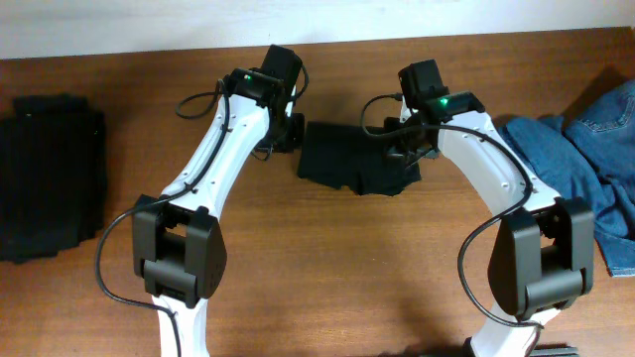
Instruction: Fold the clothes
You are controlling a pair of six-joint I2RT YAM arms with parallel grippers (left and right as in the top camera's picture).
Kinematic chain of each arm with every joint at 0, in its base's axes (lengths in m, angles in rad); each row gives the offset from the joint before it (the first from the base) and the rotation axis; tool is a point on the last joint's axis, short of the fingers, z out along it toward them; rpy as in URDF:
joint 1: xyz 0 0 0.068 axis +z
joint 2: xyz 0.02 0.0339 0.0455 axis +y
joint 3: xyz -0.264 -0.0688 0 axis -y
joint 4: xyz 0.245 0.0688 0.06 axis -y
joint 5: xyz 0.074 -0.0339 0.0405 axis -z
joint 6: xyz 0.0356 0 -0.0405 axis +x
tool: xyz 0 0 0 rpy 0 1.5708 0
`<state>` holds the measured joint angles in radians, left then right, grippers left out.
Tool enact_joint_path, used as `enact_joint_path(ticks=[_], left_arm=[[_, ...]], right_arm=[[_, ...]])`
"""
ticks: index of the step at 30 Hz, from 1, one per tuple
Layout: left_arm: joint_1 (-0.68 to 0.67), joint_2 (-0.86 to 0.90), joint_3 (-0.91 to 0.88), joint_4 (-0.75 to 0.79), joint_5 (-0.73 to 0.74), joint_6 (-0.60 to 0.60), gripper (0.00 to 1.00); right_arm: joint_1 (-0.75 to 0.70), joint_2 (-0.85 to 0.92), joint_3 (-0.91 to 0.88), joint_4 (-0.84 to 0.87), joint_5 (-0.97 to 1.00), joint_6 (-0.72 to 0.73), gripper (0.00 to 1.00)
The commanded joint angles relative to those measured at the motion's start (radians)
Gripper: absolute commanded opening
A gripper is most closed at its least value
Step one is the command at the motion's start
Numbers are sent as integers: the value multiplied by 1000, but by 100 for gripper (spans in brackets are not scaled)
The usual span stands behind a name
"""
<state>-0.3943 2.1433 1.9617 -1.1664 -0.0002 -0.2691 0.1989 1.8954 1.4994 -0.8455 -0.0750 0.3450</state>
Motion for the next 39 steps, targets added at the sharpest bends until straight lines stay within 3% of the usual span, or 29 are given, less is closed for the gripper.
enact_joint_path(ticks=[1, 13, 26, 28, 32, 39], left_arm=[[3, 1, 18, 2, -8, 16, 19], [3, 1, 18, 3, -27, 16, 19], [3, 1, 18, 0, -26, 16, 19], [3, 1, 18, 3, -26, 16, 20], [3, 0, 18, 39, -16, 16, 33], [0, 0, 18, 170, 254, 64, 37]], right_arm=[[2, -24, -24, -13, 73, 12, 4], [2, -24, -91, -5, 193, 57, 4], [2, -22, -343, 230, 227, 56, 4], [2, -22, -357, 233, 245, 55, 8], [2, -29, -344, 224, 245, 26, 14], [2, -38, -319, 218, 218, 27, 15]])
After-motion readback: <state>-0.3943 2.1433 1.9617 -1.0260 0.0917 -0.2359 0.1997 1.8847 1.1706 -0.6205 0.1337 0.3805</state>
